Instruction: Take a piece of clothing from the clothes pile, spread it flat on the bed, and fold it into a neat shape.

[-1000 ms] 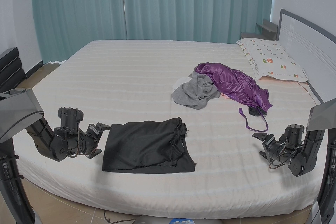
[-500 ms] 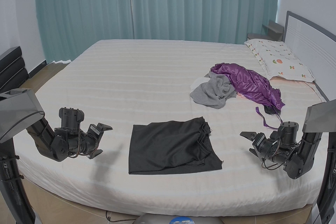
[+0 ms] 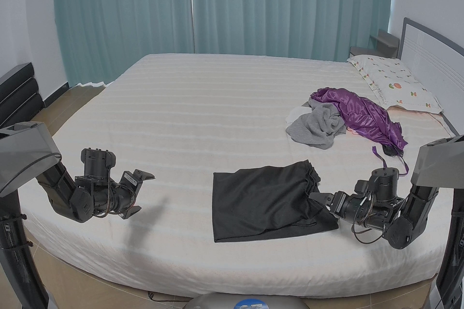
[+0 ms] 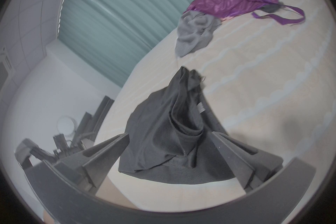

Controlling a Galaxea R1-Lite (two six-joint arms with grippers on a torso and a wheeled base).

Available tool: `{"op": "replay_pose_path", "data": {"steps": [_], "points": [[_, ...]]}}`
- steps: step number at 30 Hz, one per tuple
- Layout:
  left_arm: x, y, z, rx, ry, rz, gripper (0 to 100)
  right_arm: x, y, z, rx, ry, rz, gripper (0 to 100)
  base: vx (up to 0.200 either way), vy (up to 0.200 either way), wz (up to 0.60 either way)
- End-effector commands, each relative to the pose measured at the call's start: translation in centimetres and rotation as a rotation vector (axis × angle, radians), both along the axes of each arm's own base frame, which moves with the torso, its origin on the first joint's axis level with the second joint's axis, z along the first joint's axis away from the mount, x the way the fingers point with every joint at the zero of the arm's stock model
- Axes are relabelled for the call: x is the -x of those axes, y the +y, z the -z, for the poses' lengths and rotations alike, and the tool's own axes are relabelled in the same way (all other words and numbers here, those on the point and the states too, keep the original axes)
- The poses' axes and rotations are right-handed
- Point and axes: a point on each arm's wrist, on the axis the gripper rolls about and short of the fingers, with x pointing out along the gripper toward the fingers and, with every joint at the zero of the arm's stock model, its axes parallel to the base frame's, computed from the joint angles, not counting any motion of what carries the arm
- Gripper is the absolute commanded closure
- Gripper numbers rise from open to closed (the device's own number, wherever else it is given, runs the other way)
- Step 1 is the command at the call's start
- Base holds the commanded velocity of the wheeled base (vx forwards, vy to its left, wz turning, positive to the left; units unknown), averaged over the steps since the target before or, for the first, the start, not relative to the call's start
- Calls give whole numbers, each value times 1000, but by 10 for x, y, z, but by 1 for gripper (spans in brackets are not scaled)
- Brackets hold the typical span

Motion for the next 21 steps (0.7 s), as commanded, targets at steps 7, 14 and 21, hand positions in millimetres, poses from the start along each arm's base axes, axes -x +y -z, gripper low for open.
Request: {"op": "replay_pose_path", "data": {"steps": [7,14,21], "points": [[0,-1,2,-8,3,3,0,-9,12,23,158,-30,-121,0,0,0,0],[0,-2,3,-13,6,5,0,-9,9,30,183,-20,-127,0,0,0,0],[0,-2,4,-14,7,6,0,-6,-4,24,203,-23,-90,100,0,0,0]]}}
